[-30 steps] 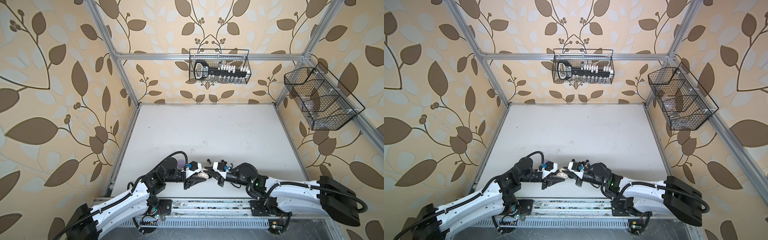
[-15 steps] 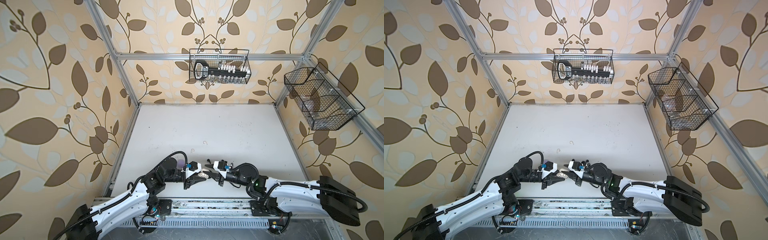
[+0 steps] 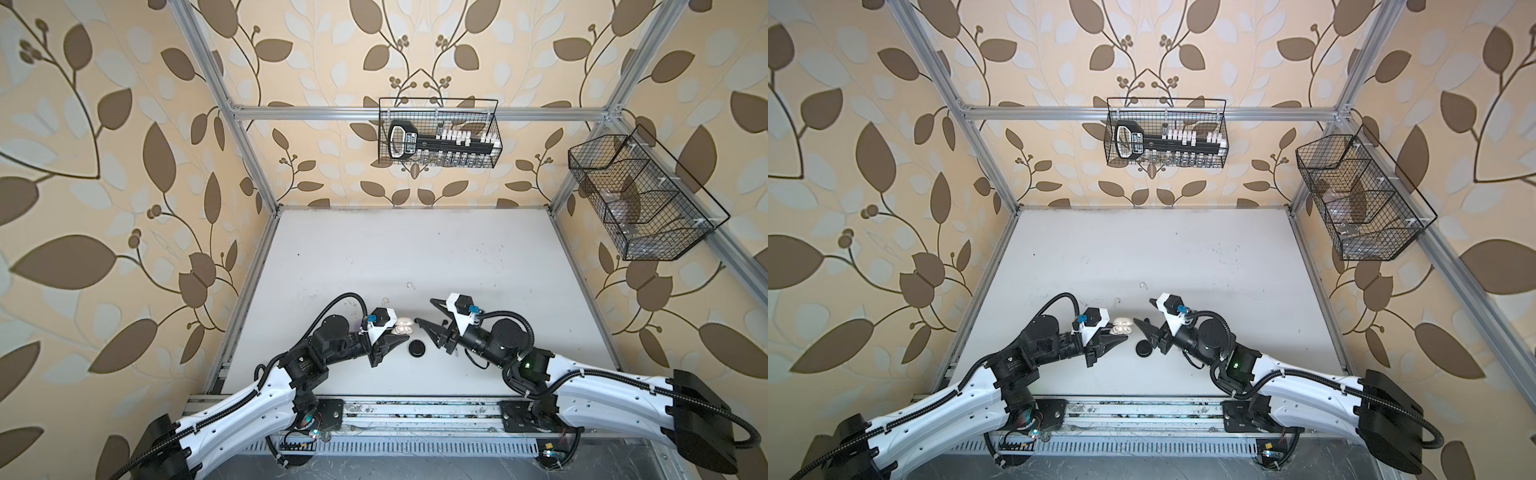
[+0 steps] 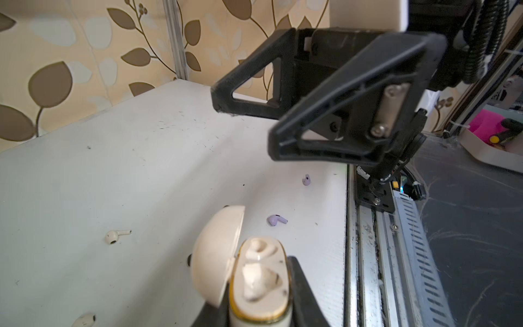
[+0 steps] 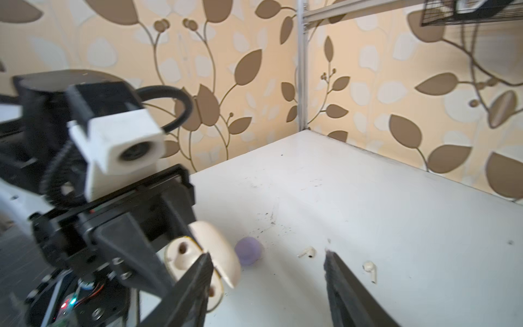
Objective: Insert the wireless bluetooth earbuds into the charging case
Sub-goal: 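Release the lid with the right gripper and move it toward the cream earbuds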
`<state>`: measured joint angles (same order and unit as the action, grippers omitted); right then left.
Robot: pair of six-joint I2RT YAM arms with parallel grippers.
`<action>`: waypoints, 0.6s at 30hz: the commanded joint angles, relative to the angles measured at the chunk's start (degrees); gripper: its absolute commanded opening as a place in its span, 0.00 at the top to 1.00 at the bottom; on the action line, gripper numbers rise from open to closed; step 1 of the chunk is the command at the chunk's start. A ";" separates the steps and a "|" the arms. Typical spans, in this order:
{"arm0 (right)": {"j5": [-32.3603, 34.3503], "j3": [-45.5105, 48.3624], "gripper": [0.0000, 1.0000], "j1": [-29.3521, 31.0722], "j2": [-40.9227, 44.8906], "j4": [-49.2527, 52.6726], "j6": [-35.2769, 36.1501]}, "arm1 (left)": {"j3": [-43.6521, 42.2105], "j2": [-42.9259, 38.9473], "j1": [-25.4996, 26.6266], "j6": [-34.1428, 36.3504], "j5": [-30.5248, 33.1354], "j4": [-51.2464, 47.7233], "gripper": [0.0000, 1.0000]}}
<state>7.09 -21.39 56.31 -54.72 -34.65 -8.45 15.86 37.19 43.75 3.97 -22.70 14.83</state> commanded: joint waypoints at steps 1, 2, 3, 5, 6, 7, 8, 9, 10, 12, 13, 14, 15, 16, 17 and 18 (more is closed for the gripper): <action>3.98 -2.10 0.36 -3.16 -0.68 6.27 -6.96 | -1.47 -2.62 -2.85 -5.31 3.03 4.51 1.00; 4.51 -2.50 0.36 -3.96 -1.11 7.24 -7.87 | -1.81 -3.25 -4.37 -6.51 2.90 4.39 1.00; 5.24 -3.04 0.36 -4.63 -1.82 8.43 -8.80 | -2.36 -4.01 -6.64 -7.90 2.19 4.51 1.00; 7.67 -5.19 0.36 -5.63 -4.12 12.09 -10.56 | -3.80 -5.40 -11.91 -11.27 -0.76 6.06 1.00; 8.41 -6.78 0.36 -5.85 -6.04 14.26 -11.27 | -4.60 -6.37 -14.95 -12.51 -2.49 6.59 1.00; 9.19 -9.14 0.36 -5.99 -8.34 17.44 -11.97 | -5.01 -7.40 -17.55 -12.88 -3.93 6.26 1.00; 9.67 -11.29 0.38 -6.04 -10.66 19.78 -12.70 | -4.94 -8.58 -19.25 -11.82 -4.66 4.39 1.00; 9.73 -13.55 0.39 -6.04 -13.48 22.54 -13.37 | -4.22 -10.17 -20.39 -9.00 -3.91 -0.21 1.00; 9.59 -15.47 0.41 -5.96 -16.09 24.19 -14.11 | -3.12 -11.88 -20.45 -6.54 -1.04 -5.39 1.00; 9.24 -17.68 0.43 -5.89 -19.78 25.84 -15.51 | -2.28 -14.27 -20.45 -5.48 5.99 -11.26 1.00; 8.96 -18.56 0.43 -5.87 -21.41 26.42 -16.17 | -2.52 -14.98 -20.43 -5.31 7.84 -11.88 1.00; 8.64 -19.62 0.43 -5.66 -23.28 26.88 -17.05 | -2.81 -15.30 -20.41 -5.29 8.47 -11.81 1.00; 8.34 -20.34 0.43 -5.56 -24.85 27.30 -17.67 | -3.33 -15.53 -20.43 -5.44 8.48 -11.05 1.00; 8.21 -21.65 0.43 -5.31 -27.10 27.84 -18.55 | -3.92 -15.67 -20.41 -5.46 8.10 -10.03 1.00; 9.23 -24.71 0.43 -4.22 -31.85 29.44 -20.21 | -5.13 -15.58 -20.38 -5.78 6.40 -7.65 1.00; 10.04 -27.44 0.41 -3.41 -35.65 30.74 -21.26 | -5.49 -15.73 -20.39 -6.97 7.69 -8.27 1.00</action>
<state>15.68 -43.33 50.98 -81.95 -9.85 -24.56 11.03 22.17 23.55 -3.07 -18.06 5.69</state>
